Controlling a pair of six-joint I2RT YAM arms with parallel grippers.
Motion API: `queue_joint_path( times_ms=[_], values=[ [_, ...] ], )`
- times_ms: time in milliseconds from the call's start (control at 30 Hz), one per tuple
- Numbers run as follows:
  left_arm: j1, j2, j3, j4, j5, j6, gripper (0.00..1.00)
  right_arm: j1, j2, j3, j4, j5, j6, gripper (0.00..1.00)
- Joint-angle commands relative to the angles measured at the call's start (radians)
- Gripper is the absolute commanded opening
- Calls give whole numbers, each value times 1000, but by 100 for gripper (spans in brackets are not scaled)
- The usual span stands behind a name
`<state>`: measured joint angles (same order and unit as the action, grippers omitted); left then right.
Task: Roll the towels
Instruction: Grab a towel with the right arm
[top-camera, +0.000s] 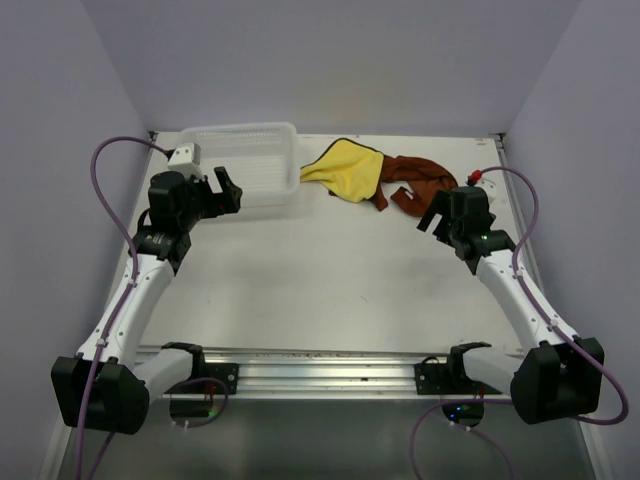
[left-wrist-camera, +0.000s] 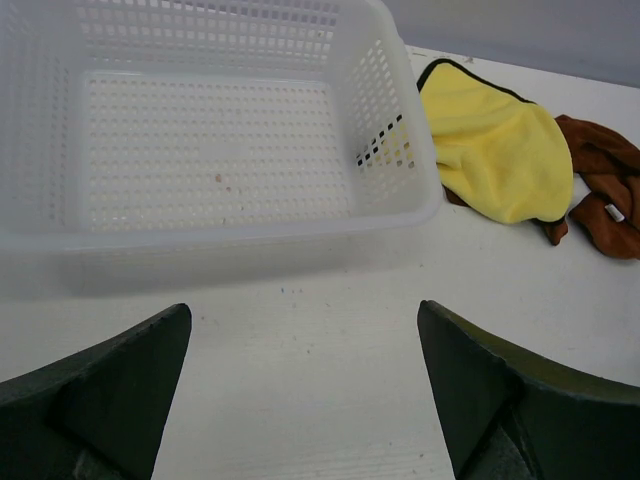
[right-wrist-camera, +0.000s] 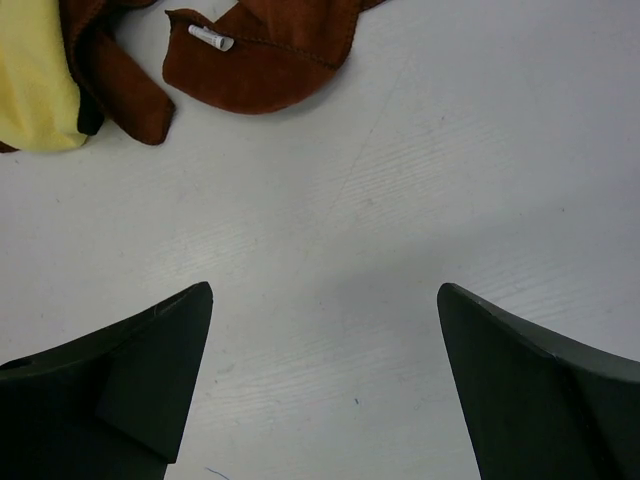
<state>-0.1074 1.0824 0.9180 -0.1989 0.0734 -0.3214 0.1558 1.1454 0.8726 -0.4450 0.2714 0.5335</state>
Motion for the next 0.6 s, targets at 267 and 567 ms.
queue_joint_path(
  times_ms=[267,567],
  values=[
    [3,-24,16,12,-4,10,100,-2,2,20,22,49,-33,99],
    [3,-22,15,10,9,4,100,-5,126,78,72,84,23,99]
  ],
)
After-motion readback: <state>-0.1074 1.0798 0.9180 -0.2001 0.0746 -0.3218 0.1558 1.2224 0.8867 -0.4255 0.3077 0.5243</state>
